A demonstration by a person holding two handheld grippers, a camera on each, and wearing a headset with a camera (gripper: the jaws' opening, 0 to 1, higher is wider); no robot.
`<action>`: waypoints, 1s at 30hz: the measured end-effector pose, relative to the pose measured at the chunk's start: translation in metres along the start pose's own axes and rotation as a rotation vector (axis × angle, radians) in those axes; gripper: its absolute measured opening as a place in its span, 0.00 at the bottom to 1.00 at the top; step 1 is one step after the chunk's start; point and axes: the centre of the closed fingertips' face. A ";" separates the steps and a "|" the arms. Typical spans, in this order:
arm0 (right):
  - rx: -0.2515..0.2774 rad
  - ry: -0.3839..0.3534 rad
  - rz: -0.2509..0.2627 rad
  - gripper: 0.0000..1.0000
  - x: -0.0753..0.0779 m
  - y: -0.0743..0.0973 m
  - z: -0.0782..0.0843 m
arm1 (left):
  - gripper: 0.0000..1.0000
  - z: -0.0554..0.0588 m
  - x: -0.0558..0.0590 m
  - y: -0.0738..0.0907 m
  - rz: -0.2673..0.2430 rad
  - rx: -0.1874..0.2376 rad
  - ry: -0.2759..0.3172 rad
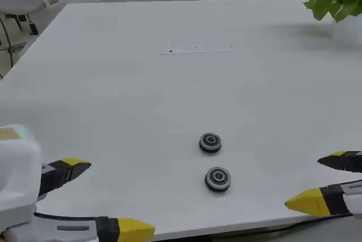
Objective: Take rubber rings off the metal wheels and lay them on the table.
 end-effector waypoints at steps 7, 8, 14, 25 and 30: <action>-0.041 0.098 -0.003 0.91 -0.003 0.003 -0.003 | 0.97 -0.009 0.010 0.003 0.031 0.019 -0.182; -0.046 0.111 0.003 0.91 -0.002 0.004 -0.004 | 0.97 -0.011 0.011 0.005 0.038 0.021 -0.176; -0.001 0.142 -0.042 0.92 -0.010 0.009 -0.025 | 0.97 -0.040 0.016 0.013 0.064 0.131 -0.095; 0.121 0.227 -0.094 0.88 -0.023 0.019 -0.077 | 0.92 -0.086 0.020 0.023 0.092 0.242 -0.125; 0.135 0.268 -0.102 0.82 -0.026 0.013 -0.094 | 0.85 -0.105 0.025 0.016 0.124 0.270 -0.189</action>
Point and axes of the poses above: the centre of the closed fingertips' face, and the gripper's own axes: y roughly backward along the fingers, x roughly to its right, z roughly out of its underside, and after that the axes turned 9 degrees about -z, right-handed
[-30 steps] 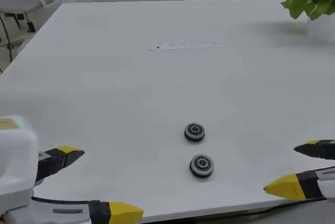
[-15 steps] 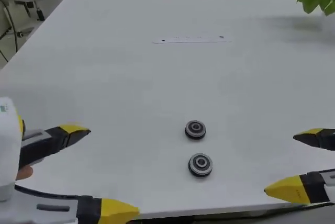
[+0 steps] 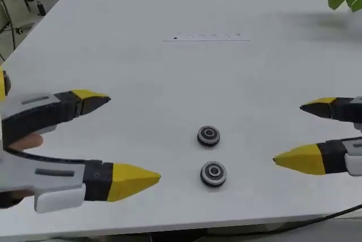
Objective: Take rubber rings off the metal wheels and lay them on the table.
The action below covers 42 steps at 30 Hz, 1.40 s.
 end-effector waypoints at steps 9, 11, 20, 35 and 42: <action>-0.032 0.157 -0.113 0.73 -0.017 -0.037 -0.012 | 0.74 -0.033 0.000 -0.031 0.055 0.074 -0.104; -0.036 0.177 -0.138 0.71 -0.022 -0.047 -0.012 | 0.73 -0.040 0.001 -0.038 0.071 0.103 -0.110; -0.095 0.219 -0.175 0.61 -0.018 -0.074 -0.009 | 0.66 -0.051 0.008 -0.072 0.131 0.129 -0.134; -0.108 0.128 -0.231 0.48 -0.008 -0.087 0.029 | 0.59 0.018 0.021 -0.112 0.188 -0.013 -0.087; -0.199 0.166 -0.258 0.40 -0.012 -0.092 0.058 | 0.53 0.027 0.026 -0.115 0.195 -0.011 -0.089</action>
Point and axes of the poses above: the centre of the closed fingertips' face, and the gripper's own axes: y roughly backward along the fingers, x roughly to its right, z roughly out of its underside, and after that the axes turned 9 degrees about -z, right-handed
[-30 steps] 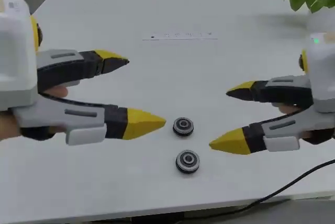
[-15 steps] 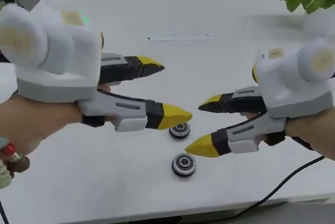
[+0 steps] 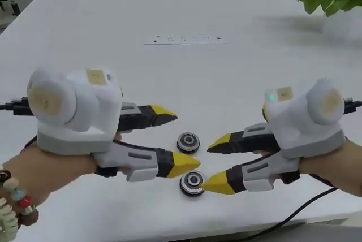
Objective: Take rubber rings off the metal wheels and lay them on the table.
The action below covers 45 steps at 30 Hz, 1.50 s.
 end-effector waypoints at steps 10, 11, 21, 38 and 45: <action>-0.031 -0.008 -0.009 0.33 -0.001 -0.009 0.014 | 0.46 0.029 0.018 -0.019 0.018 -0.034 -0.032; -0.041 -0.004 -0.009 0.33 -0.001 -0.011 0.017 | 0.45 0.036 0.020 -0.021 0.022 -0.058 -0.041; -0.109 0.013 -0.007 0.31 -0.002 -0.021 0.028 | 0.30 0.053 0.026 -0.030 0.024 -0.091 -0.039; -0.097 0.016 0.008 0.22 0.002 -0.023 0.026 | 0.15 0.069 0.027 -0.037 0.037 -0.134 -0.046; -0.088 0.008 0.030 0.21 0.007 -0.022 0.025 | 0.14 0.069 0.025 -0.038 0.027 -0.128 -0.047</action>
Point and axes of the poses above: the centre of the closed fingertips' face, and the gripper's own axes: y roughly backward along the fingers, x roughly to its right, z roughly out of its underside, and after that the axes turned 9 degrees about -z, right-handed
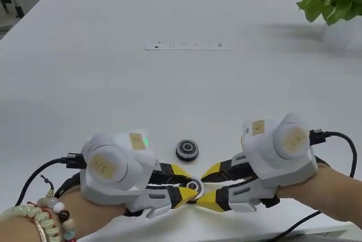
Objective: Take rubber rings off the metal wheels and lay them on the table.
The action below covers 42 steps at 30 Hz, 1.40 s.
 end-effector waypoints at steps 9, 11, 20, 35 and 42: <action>-0.011 0.020 0.009 0.17 0.002 0.001 0.001 | 0.14 0.001 -0.002 0.001 -0.012 0.002 0.000; -0.012 0.014 0.007 0.16 0.002 0.001 0.002 | 0.14 0.001 -0.002 0.002 -0.013 0.002 0.001; -0.008 -0.033 0.002 0.11 0.003 0.003 0.005 | 0.14 0.001 -0.002 0.001 -0.015 0.002 0.002; -0.029 0.024 0.035 0.27 0.002 -0.010 -0.003 | 0.14 0.001 -0.002 0.001 -0.014 0.006 0.003; 0.000 0.011 0.033 0.25 0.003 -0.005 -0.006 | 0.14 0.001 -0.003 0.000 -0.013 0.008 0.002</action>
Point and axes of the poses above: the centre of the closed fingertips' face, and the gripper's own axes: y roughly backward along the fingers, x roughly to its right, z roughly out of its underside, and after that the axes turned 9 degrees about -z, right-handed
